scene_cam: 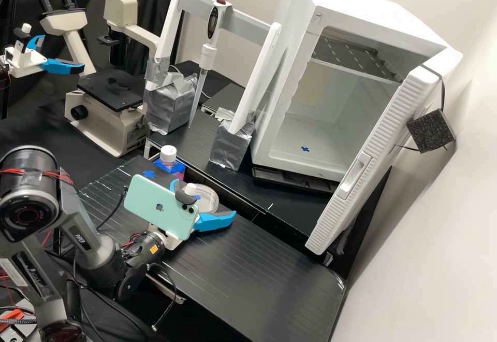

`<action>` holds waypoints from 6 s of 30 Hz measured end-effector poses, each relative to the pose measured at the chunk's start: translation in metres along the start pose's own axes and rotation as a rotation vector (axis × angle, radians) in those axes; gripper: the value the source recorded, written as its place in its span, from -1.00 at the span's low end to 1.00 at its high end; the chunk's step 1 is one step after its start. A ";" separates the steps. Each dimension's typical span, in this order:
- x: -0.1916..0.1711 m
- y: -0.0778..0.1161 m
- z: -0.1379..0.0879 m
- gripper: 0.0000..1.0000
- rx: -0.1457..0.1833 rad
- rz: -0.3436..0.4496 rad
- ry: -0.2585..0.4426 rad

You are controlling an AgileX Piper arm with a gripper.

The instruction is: Move the petri dish to the incubator

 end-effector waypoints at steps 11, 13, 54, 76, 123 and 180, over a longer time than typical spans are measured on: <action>0.006 -0.007 0.000 -1.00 0.039 -0.020 0.009; 0.006 -0.007 0.001 -1.00 0.042 -0.018 0.012; -0.003 0.003 -0.001 -1.00 0.079 0.006 -0.006; 0.056 0.055 0.022 -1.00 0.172 0.253 -0.058; 0.304 0.133 0.047 -1.00 0.123 0.132 0.026; 0.255 0.126 0.057 1.00 0.126 0.096 0.031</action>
